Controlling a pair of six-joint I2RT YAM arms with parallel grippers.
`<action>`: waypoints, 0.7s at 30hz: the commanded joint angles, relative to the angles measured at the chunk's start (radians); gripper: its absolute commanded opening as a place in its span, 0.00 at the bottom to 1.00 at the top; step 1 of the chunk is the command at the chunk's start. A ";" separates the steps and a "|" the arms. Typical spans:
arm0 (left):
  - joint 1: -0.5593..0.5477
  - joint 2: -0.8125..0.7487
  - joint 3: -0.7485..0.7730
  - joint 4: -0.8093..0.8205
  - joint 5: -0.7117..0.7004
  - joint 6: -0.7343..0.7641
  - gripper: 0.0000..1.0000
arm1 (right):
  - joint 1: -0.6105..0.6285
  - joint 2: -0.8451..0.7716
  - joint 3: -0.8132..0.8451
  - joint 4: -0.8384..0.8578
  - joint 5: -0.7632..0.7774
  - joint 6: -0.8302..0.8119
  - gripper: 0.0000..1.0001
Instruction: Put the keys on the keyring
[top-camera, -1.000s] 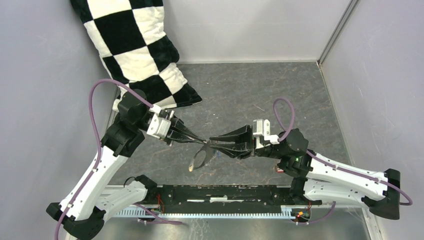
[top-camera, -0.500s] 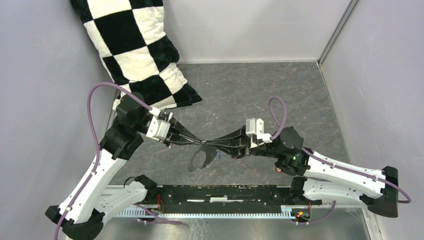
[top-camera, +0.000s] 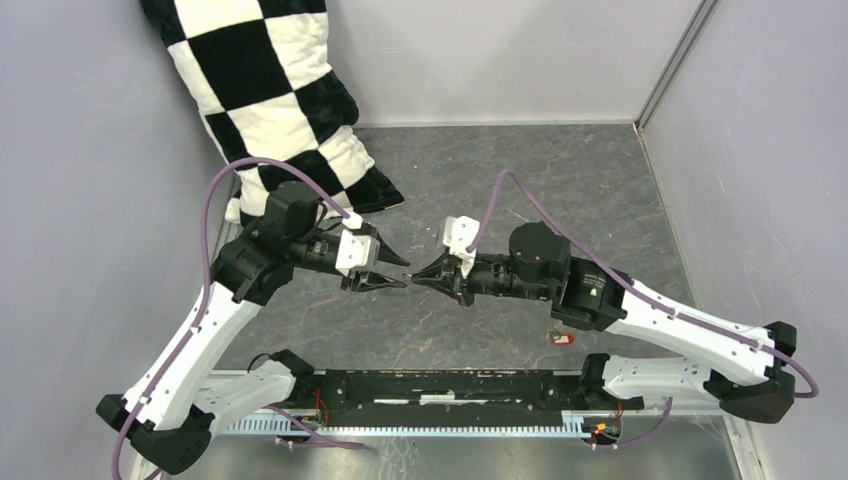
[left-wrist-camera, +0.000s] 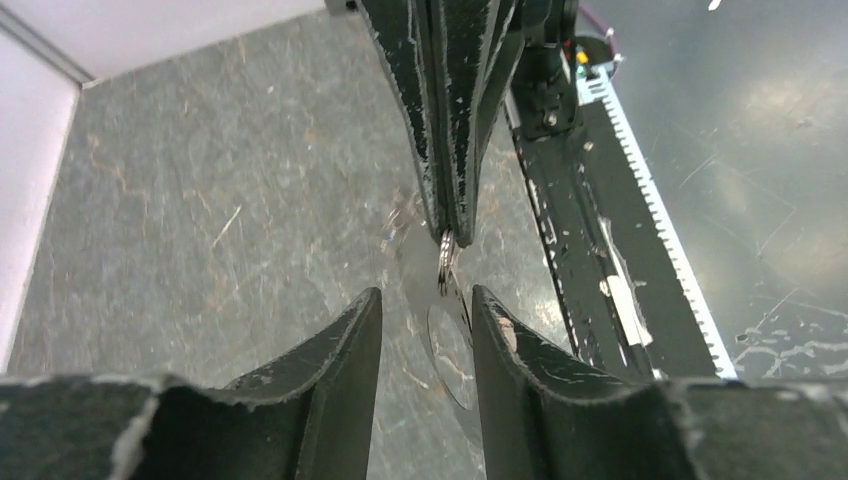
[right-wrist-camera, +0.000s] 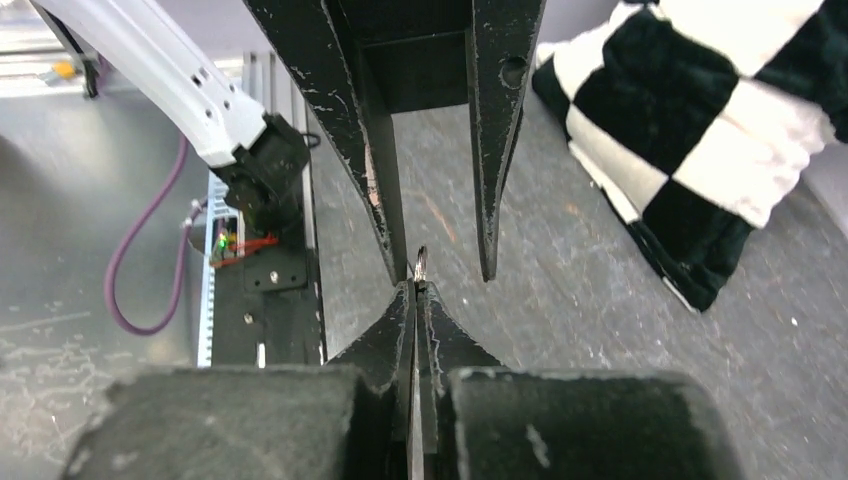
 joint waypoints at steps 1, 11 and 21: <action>-0.004 0.002 0.022 -0.080 -0.106 0.116 0.44 | 0.005 0.042 0.129 -0.175 0.031 -0.045 0.01; -0.003 0.004 0.026 -0.081 -0.051 0.123 0.41 | 0.007 0.127 0.243 -0.314 0.049 -0.079 0.01; -0.003 0.011 0.009 -0.081 0.030 0.123 0.34 | 0.007 0.145 0.255 -0.281 0.010 -0.070 0.01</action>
